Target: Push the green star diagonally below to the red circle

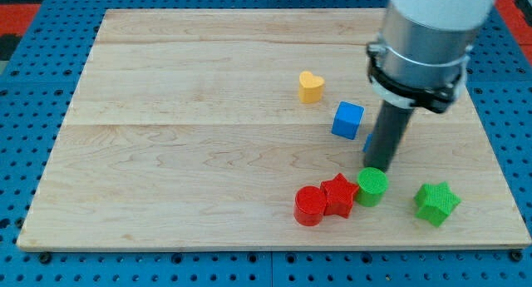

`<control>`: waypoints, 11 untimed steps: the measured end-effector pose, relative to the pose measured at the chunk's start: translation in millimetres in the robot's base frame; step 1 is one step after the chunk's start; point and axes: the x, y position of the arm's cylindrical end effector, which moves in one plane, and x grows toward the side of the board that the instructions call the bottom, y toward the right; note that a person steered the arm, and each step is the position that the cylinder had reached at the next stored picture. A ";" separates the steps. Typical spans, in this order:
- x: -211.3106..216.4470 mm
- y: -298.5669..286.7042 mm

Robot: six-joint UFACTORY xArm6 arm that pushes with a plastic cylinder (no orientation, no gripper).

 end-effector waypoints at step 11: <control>94.4 -77.4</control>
